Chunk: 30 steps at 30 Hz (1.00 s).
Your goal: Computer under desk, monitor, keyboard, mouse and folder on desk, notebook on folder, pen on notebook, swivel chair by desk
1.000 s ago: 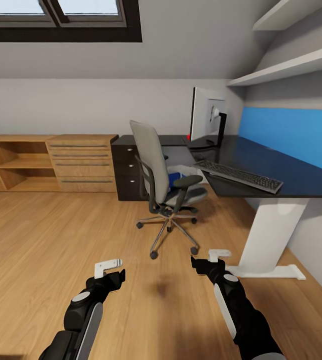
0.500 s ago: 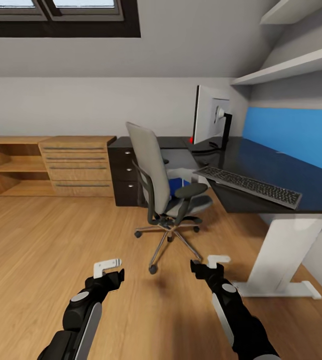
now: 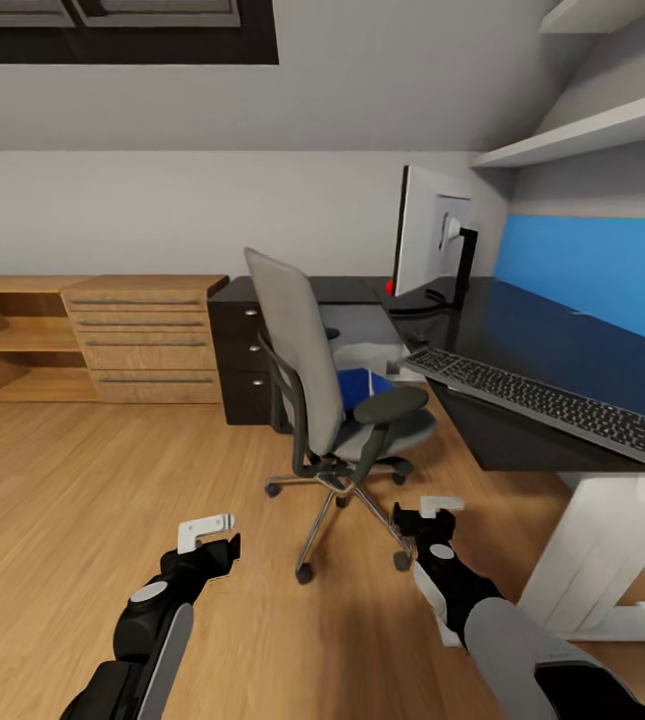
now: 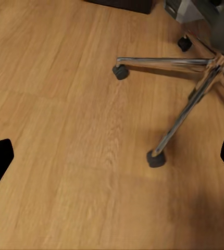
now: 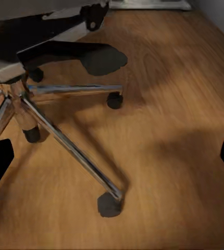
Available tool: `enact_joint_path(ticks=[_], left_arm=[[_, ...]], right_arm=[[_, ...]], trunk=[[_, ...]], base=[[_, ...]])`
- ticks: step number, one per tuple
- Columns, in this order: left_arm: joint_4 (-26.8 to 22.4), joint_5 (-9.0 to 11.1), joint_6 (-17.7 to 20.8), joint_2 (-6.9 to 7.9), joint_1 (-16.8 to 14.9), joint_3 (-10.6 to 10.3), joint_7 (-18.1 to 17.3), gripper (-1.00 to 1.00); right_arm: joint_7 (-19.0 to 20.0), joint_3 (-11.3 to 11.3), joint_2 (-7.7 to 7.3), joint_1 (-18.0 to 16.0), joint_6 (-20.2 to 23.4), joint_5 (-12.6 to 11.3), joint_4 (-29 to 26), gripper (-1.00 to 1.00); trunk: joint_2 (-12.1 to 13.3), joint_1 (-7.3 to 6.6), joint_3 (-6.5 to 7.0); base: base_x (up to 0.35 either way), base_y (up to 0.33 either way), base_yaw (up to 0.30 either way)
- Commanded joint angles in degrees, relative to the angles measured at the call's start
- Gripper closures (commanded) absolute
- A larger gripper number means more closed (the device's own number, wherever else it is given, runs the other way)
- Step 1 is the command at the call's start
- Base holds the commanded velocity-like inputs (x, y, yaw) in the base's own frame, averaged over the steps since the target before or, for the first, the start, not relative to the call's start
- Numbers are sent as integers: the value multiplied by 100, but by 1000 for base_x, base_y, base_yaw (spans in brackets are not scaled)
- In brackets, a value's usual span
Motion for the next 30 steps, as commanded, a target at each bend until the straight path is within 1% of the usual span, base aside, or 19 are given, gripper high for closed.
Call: enact_joint_path(ticks=[1, 3, 4, 7, 8, 11, 14, 19, 30], left_arm=[[-7, 120, 21, 23, -3, -5, 54, -100], [-8, 168, 27, 38, -3, -4, 58, -100], [0, 188, 29, 47, -3, -4, 60, -100], [7, 191, 29, 46, -3, -4, 60, -100], [26, 191, 29, 47, -3, -4, 65, -100], [41, 191, 24, 52, -3, -4, 69, -100], [44, 191, 22, 54, -3, -4, 69, -100], [50, 196, 21, 49, -3, -4, 69, -100], [82, 200, 21, 49, -3, -4, 69, -100]], right_arm=[[-105, -2, -81, -101, -42, -9, 64, -100], [-161, -41, -148, -169, -72, -26, 116, -100], [-196, -54, -157, -193, -432, -21, 154, -100], [-216, -55, -172, -193, -707, -16, 152, -100], [-231, -56, -177, -193, -897, -6, 125, -100], [-239, -56, -177, -186, -1262, 0, 110, -100], [-240, -56, -169, -185, -1336, 1, 111, -100], [-241, -54, -157, -185, -1391, 1, 104, -100], [-241, -44, -145, -185, -1411, 1, 110, -100]], trunk=[[-2, 2, -6], [-2, 2, -6], [-2, 2, -6], [-2, 2, -6], [-2, 2, -6], [-2, 2, -6], [-2, 2, -6], [-2, 2, -6], [-2, 2, -6]], base=[[235, 0, 0], [99, 0, 0], [10, 0, 0], [5, 0, 0], [0, 0, 0], [7, 0, 0], [134, 0, 0], [266, 0, 0], [164, 0, 0]])
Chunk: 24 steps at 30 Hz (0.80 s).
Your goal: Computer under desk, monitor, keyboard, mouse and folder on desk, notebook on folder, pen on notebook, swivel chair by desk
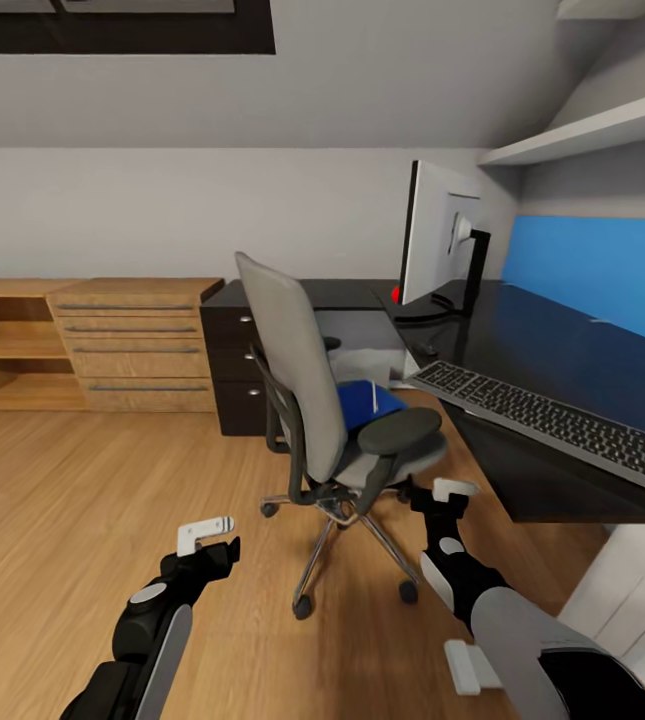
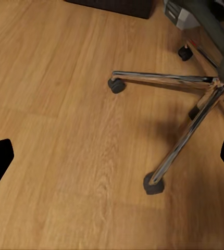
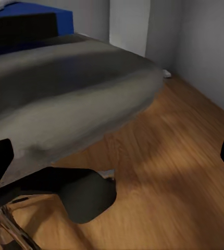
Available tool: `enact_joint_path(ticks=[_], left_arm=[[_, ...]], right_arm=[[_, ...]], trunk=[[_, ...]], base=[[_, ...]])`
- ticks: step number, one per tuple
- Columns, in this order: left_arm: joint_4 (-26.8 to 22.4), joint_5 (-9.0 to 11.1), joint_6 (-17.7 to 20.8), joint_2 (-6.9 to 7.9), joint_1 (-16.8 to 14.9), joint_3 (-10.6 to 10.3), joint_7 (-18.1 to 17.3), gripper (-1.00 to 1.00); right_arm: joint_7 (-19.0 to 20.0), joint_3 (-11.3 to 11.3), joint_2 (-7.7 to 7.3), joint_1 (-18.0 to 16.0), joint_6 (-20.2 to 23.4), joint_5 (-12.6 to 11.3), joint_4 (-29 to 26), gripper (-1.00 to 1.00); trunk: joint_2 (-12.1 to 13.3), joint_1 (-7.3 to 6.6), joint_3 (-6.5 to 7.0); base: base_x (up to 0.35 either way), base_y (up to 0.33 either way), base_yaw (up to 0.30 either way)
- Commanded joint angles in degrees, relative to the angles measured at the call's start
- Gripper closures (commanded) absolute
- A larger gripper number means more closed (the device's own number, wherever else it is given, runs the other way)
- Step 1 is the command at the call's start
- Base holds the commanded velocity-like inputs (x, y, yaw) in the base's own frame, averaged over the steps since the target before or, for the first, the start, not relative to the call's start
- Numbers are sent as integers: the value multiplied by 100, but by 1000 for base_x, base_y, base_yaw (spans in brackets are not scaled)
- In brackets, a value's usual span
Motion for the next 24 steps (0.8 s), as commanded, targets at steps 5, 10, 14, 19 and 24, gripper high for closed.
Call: enact_joint_path(ticks=[5, 10, 14, 19, 24], left_arm=[[30, 60, 18, -2, -3, -6, 52, -100], [41, 60, 18, -3, -3, -6, 52, -100], [42, 60, 18, -3, -3, -6, 52, -100], [40, 60, 18, -3, -3, -6, 52, -100], [42, 56, 18, -3, -3, -6, 52, -100]], right_arm=[[-24, 8, 13, -4, -16, 8, 6, -100], [-24, 13, 19, -4, -16, 1, 6, -100], [-25, 17, 20, -4, -17, 0, 6, -100], [-27, 17, 27, -4, -13, 3, 6, -100], [-32, 18, 30, -4, -12, 11, 6, -100]], trunk=[[-2, 0, -6], [-2, 0, -6], [-2, 0, -6], [-2, 0, -6], [-2, 0, -6]], base=[[40, 0, 0], [7, 0, 0], [1, 0, 23], [0, 0, 128], [0, 0, 263]])
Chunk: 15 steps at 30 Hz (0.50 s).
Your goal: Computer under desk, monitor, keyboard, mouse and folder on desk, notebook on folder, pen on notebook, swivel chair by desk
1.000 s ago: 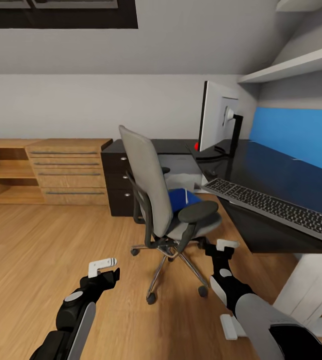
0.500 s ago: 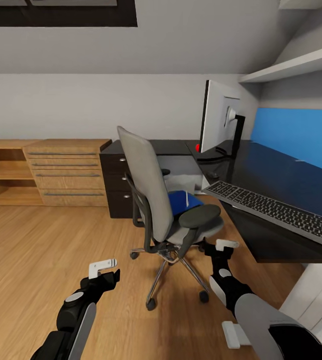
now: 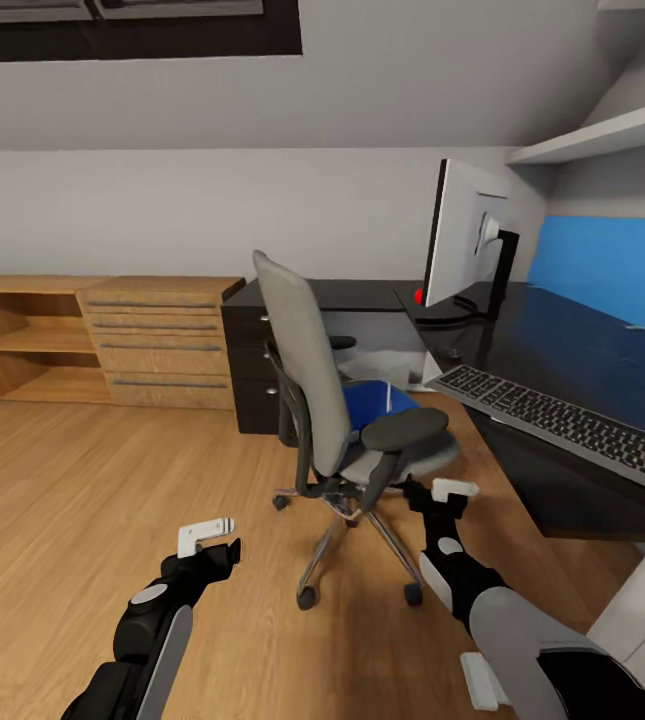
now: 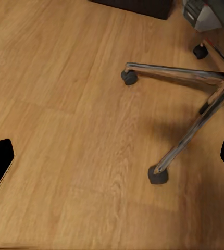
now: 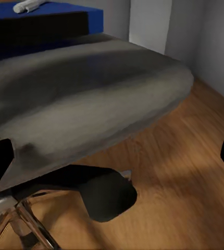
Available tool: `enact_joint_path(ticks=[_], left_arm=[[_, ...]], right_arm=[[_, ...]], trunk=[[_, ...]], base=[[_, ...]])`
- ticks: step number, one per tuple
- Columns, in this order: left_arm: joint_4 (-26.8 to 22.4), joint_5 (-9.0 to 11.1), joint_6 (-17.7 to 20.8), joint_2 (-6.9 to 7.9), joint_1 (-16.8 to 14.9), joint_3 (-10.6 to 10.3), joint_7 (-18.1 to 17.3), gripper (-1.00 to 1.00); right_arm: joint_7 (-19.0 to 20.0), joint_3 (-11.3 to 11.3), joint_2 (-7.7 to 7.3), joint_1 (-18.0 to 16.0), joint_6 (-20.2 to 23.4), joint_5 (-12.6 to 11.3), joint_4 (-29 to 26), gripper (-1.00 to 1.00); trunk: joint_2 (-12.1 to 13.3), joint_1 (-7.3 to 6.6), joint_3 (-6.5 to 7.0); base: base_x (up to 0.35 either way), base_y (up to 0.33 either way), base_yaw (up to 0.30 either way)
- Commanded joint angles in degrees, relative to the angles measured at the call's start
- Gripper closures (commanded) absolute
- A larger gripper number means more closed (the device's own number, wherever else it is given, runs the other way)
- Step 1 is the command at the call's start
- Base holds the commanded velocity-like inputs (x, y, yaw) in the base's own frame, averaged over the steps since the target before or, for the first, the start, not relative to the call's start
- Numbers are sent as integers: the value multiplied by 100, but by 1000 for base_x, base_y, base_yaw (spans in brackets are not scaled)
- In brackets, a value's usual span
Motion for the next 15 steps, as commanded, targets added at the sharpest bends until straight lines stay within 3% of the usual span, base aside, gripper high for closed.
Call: enact_joint_path(ticks=[1, 8, 15], left_arm=[[-5, 58, 18, 0, -4, -7, 52, -100], [7, 57, 18, 8, -4, 29, 54, -100], [40, 63, 10, 9, -4, 44, 52, -100]], right_arm=[[-16, 24, 6, -3, -9, 25, 3, -100], [-102, 32, 30, -3, -5, 35, 25, -100], [-118, 47, 35, -2, -5, 35, 32, -100]], trunk=[[-2, -1, -5], [-2, -1, -5], [-2, -1, -4]], base=[[0, 0, 276], [0, 0, 260], [0, 0, 39]])
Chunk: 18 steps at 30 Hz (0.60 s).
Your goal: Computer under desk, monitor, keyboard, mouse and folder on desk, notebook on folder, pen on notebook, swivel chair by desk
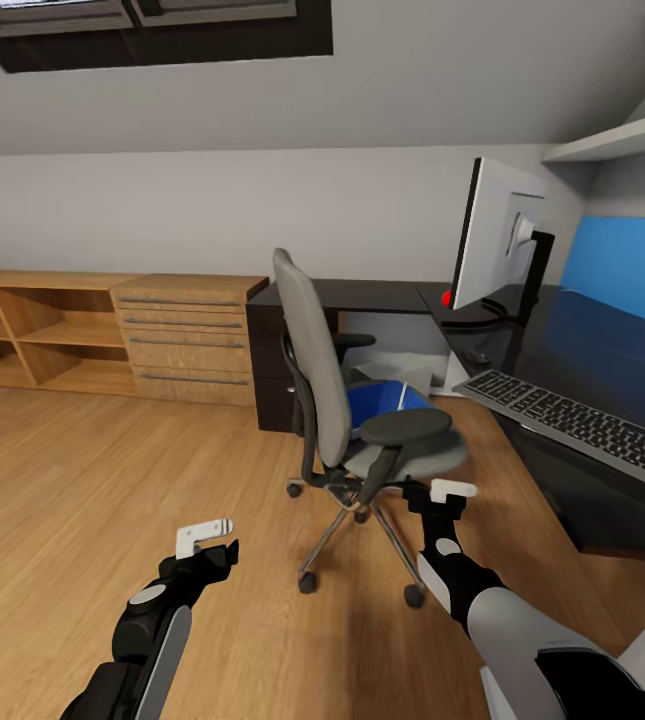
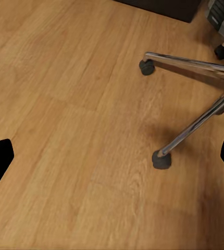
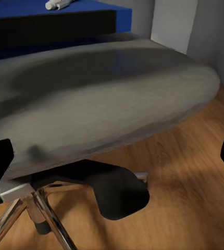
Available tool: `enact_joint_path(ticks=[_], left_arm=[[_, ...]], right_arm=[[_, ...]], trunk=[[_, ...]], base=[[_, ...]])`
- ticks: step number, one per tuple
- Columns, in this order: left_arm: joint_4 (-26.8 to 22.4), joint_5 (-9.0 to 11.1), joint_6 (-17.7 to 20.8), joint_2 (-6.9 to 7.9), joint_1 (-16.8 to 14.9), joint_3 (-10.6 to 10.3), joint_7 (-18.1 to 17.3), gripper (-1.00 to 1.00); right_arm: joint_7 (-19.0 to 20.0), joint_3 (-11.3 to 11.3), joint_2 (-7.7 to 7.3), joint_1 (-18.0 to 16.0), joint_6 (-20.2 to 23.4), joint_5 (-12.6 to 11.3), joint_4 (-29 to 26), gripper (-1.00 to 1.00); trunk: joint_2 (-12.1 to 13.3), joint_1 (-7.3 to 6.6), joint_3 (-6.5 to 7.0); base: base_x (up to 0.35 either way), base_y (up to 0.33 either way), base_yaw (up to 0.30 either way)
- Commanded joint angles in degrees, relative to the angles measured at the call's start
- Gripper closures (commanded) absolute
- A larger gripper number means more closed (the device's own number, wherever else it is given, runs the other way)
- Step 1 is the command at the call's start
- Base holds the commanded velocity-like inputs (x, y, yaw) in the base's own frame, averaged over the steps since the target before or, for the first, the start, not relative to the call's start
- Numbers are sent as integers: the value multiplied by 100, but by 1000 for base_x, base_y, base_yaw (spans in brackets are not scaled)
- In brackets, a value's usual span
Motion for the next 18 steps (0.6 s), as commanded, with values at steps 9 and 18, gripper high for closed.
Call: enact_joint_path(ticks=[9, 18], left_arm=[[-3, 57, 14, 1, -3, -10, 50, -100], [-3, 52, 7, -8, -3, -14, 60, -100]], right_arm=[[-31, 2, 0, -3, -13, 13, -18, -100], [-24, -8, -13, -4, -13, 17, -33, -100]], trunk=[[-2, -1, 32], [278, -155, 168]], base=[[0, 0, 184], [0, 0, 53]])
